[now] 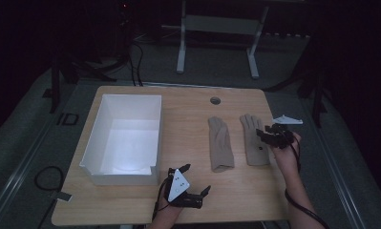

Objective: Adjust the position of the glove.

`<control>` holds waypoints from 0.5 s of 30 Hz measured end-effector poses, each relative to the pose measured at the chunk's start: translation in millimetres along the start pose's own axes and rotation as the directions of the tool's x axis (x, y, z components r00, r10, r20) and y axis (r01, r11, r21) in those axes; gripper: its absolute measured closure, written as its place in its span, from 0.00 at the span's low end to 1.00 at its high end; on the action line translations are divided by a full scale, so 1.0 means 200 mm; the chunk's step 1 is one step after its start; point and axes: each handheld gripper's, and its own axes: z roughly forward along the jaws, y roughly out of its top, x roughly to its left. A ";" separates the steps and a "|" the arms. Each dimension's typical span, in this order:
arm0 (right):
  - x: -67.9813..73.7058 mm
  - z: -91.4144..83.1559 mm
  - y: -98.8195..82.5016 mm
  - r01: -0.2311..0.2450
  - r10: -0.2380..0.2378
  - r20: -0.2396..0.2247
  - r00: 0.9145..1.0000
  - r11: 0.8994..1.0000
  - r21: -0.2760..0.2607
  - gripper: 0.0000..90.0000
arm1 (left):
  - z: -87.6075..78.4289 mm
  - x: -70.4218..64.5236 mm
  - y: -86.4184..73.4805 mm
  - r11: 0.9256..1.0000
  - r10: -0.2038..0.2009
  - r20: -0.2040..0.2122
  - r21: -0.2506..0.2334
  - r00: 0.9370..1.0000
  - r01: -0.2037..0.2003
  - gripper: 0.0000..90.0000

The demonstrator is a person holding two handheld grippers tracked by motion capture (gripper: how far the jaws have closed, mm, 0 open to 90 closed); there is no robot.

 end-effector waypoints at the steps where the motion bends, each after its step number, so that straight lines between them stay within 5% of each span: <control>1: -0.01 0.01 0.00 0.003 -0.003 -0.008 1.000 1.000 0.004 0.60 | 0.00 0.00 0.00 1.000 0.000 0.000 0.000 1.000 0.000 0.03; 15: -0.06 0.17 -0.12 -0.064 0.065 -0.044 0.997 0.998 0.028 0.61 | 0.00 0.00 0.00 1.000 -0.007 -0.002 -0.005 1.000 0.007 0.03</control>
